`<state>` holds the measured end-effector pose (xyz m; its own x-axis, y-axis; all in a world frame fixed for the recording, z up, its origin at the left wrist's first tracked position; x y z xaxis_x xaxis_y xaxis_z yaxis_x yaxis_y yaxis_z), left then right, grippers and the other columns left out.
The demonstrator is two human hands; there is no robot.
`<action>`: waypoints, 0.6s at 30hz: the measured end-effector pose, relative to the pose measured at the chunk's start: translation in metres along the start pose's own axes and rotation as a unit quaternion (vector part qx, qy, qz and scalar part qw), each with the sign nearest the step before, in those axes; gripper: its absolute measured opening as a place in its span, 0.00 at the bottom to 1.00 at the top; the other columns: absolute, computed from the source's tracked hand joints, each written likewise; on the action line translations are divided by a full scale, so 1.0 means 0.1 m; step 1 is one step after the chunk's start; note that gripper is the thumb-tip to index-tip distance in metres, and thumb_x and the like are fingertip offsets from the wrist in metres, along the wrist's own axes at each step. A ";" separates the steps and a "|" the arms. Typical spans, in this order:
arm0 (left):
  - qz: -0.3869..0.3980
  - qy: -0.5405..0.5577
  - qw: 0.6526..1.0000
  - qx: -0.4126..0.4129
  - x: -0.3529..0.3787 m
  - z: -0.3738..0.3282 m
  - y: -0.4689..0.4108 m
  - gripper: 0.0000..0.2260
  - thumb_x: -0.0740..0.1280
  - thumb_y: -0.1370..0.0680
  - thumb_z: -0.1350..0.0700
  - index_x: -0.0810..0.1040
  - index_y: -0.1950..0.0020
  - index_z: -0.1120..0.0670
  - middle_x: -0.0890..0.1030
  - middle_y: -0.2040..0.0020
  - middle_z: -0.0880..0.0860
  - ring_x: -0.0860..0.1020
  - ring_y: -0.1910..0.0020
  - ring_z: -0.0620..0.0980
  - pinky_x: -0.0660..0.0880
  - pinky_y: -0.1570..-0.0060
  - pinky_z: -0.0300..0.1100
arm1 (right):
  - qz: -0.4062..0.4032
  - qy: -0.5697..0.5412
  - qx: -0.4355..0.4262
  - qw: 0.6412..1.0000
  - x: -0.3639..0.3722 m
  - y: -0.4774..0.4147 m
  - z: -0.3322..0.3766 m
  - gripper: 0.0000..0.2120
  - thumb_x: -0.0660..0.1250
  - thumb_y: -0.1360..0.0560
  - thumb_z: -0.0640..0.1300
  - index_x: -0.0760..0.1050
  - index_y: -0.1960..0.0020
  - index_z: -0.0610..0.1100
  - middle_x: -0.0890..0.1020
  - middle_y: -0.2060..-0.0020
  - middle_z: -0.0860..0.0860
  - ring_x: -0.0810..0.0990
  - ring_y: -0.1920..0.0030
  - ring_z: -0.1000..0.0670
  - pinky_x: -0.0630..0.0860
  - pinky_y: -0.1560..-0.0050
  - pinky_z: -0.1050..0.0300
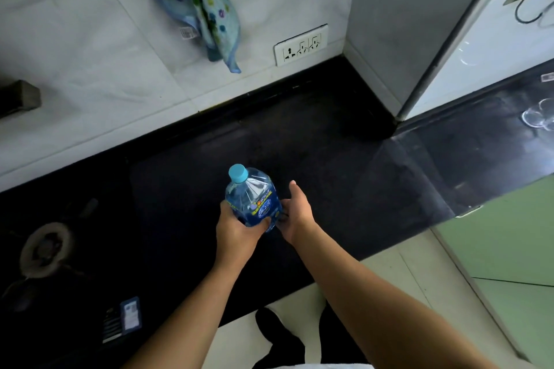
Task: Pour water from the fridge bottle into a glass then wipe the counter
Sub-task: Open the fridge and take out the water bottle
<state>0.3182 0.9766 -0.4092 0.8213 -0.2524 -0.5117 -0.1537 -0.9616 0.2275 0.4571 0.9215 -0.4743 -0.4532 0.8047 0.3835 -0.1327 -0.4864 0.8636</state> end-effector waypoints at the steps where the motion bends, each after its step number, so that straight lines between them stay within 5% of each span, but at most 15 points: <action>1: 0.001 0.005 1.000 0.000 0.01 0.00 0.01 0.32 0.80 0.42 0.42 0.71 0.41 0.41 0.83 0.51 0.40 0.81 0.52 0.30 0.75 0.61 0.24 | -0.013 0.005 -0.003 1.000 0.00 0.01 0.02 0.28 0.62 0.22 0.61 0.72 0.35 0.37 0.85 0.57 0.44 0.85 0.62 0.49 0.81 0.62 0.54; 3: 0.006 0.012 1.000 0.001 0.05 0.00 0.01 0.33 0.82 0.41 0.45 0.71 0.40 0.44 0.83 0.50 0.42 0.81 0.52 0.30 0.76 0.59 0.27 | -0.029 0.026 -0.005 0.999 0.01 0.06 0.07 0.20 0.61 0.20 0.57 0.72 0.38 0.42 0.81 0.70 0.49 0.80 0.75 0.53 0.78 0.71 0.59; 6: 0.011 0.010 1.000 0.007 0.09 0.02 0.02 0.35 0.85 0.37 0.55 0.70 0.35 0.50 0.83 0.46 0.45 0.83 0.50 0.37 0.81 0.53 0.38 | -0.034 0.074 -0.007 0.997 0.01 0.10 0.11 0.17 0.61 0.19 0.55 0.73 0.38 0.43 0.83 0.54 0.46 0.83 0.58 0.49 0.79 0.62 0.55; 9: 0.014 0.001 1.000 0.010 0.08 -0.01 0.01 0.35 0.84 0.35 0.59 0.68 0.36 0.52 0.82 0.43 0.50 0.83 0.46 0.47 0.82 0.48 0.45 | -0.045 0.135 -0.004 0.990 -0.07 0.12 0.12 0.13 0.62 0.20 0.53 0.76 0.50 0.43 0.81 0.61 0.48 0.78 0.64 0.51 0.75 0.61 0.56; 12: 0.029 -0.026 0.999 0.020 0.05 -0.08 0.03 0.33 0.84 0.35 0.59 0.68 0.39 0.48 0.80 0.42 0.50 0.81 0.45 0.46 0.77 0.50 0.34 | -0.048 0.244 -0.011 0.969 -0.13 0.23 0.16 0.13 0.63 0.21 0.52 0.74 0.60 0.45 0.74 0.67 0.49 0.71 0.68 0.50 0.72 0.63 0.56; 15: 0.060 -0.100 0.993 -0.007 -0.03 -0.04 0.06 0.28 0.83 0.33 0.57 0.73 0.39 0.53 0.78 0.42 0.51 0.80 0.42 0.50 0.71 0.52 0.32 | -0.037 0.434 -0.104 0.894 -0.09 0.41 0.33 0.10 0.64 0.24 0.51 0.77 0.58 0.45 0.78 0.65 0.51 0.75 0.65 0.51 0.72 0.63 0.57; 18: 0.050 -0.193 0.978 -0.054 -0.26 0.00 0.16 0.28 0.80 0.30 0.54 0.73 0.33 0.56 0.78 0.36 0.53 0.78 0.37 0.53 0.73 0.45 0.39 | -0.009 0.620 -0.221 0.753 0.04 0.67 0.47 0.10 0.63 0.24 0.50 0.76 0.55 0.44 0.81 0.60 0.50 0.79 0.61 0.51 0.73 0.66 0.58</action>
<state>0.2939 0.9678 -0.3926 0.5331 -0.3865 -0.7526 -0.1466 -0.9183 0.3678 0.4877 0.9080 -0.3994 -0.8861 0.0095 -0.4634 -0.3047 -0.7654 0.5668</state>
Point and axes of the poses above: each hand's wrist, its own y-axis away from the middle knuckle, its own x-axis out of the palm, z = x × y, the point moved 8 cm from there along -y, towards the middle knuckle
